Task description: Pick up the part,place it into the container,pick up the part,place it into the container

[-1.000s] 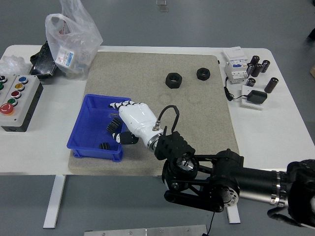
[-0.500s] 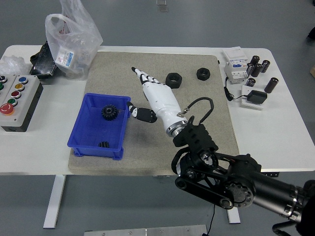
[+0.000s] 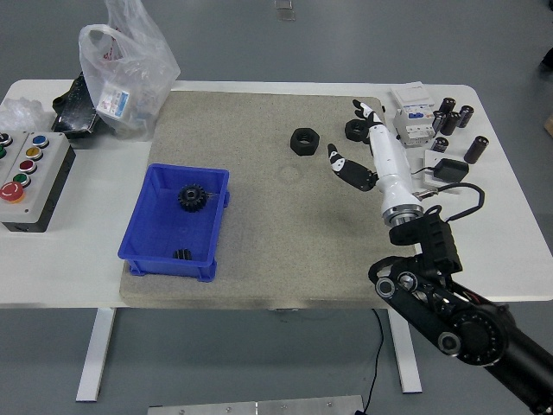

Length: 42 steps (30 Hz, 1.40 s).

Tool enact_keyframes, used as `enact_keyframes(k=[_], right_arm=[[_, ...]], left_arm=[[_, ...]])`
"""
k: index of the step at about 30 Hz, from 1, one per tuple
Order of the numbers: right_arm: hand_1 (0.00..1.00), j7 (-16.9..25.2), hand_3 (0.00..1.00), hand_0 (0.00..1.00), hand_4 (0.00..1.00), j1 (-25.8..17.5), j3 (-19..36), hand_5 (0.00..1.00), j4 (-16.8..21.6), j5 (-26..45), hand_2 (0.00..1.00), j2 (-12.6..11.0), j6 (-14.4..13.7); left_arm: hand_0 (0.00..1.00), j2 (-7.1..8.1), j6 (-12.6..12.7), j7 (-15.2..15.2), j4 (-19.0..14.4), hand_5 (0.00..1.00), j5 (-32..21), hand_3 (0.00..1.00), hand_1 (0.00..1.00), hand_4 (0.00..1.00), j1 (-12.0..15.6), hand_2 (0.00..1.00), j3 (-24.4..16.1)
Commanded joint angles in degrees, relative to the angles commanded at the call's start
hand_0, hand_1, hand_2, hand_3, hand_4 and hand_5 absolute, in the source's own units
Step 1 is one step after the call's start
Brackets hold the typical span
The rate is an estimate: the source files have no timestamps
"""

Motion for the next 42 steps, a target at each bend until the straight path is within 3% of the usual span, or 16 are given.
enact_keyframes(k=[7,16,23,40,41,42], right_arm=[[0.841,4.5,0.891,0.648,0.681,-7.5,9.1,0.180,3.3,2.9,0.854,-1.8,-1.2],[0.844,10.4,0.885,0.649,0.690,-14.4,19.7,0.187,4.6,6.5,0.848,0.3,-1.2],[0.810,12.2,0.849,0.603,0.713,-15.3,20.9,0.188,4.6,7.2,0.809,0.5,-1.2],[0.830,14.4,0.852,0.611,0.703,-15.2,20.3,0.215,5.3,6.7,0.816,0.3,-1.2],[0.829,14.6,0.848,0.617,0.628,-15.2,20.3,0.191,5.2,6.8,0.816,0.3,-1.2],[0.829,14.7,0.848,0.617,0.628,-15.3,20.3,0.191,5.1,7.0,0.816,0.2,-1.2]], left_arm=[[0.614,-0.11,0.1,0.2,0.0,0.413,1.2,0.604,0.609,0.450,0.5,0.600,-1.3],[0.614,0.18,0.1,-0.1,0.0,0.411,1.3,0.605,0.608,0.445,0.4,0.603,-1.5],[0.614,0.22,0.0,-0.4,0.0,0.410,0.9,0.606,0.609,0.452,0.4,0.603,-0.8],[0.614,0.10,0.1,-0.2,0.0,0.416,0.3,0.606,0.609,0.460,0.7,0.603,-0.7],[0.614,0.09,0.1,-0.3,0.0,0.423,0.3,0.607,0.609,0.469,0.6,0.606,-0.7],[0.614,0.07,0.1,-0.3,0.0,0.423,0.2,0.607,0.609,0.469,0.6,0.606,-0.7]])
